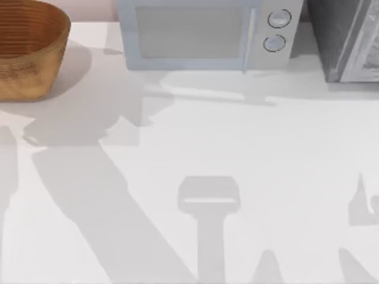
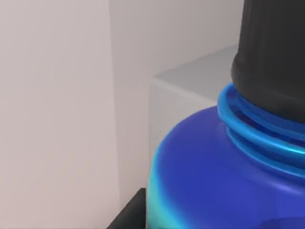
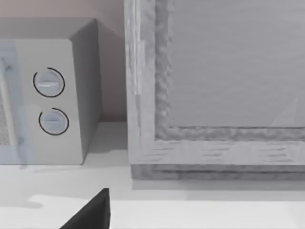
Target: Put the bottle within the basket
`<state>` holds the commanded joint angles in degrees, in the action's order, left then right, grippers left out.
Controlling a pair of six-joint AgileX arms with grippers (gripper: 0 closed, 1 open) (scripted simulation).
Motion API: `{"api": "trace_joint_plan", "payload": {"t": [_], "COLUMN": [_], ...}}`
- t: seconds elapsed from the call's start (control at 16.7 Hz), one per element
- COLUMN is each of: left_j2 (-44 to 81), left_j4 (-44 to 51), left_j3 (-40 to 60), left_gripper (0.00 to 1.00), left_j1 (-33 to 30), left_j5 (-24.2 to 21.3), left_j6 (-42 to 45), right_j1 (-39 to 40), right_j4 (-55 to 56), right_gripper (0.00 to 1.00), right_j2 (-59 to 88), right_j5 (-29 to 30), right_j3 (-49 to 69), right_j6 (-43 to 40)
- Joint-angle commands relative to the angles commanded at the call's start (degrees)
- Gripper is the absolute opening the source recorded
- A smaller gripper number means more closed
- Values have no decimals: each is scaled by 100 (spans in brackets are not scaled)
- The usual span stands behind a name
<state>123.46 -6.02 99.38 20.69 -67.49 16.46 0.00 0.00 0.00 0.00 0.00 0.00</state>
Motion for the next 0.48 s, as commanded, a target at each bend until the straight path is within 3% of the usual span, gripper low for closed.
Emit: {"api": "trace_joint_plan", "payload": {"t": [0.48], "left_j2": [0], "left_j4": [0], "left_j3": [0], "left_gripper": [75], "left_j1": [0], "left_j5": [0], "left_j6": [0], "right_j1": [0], "right_j4": [0], "right_gripper": [100], "right_j2": [0], "right_j5": [0], "right_j3": [0], "right_j6": [0]}}
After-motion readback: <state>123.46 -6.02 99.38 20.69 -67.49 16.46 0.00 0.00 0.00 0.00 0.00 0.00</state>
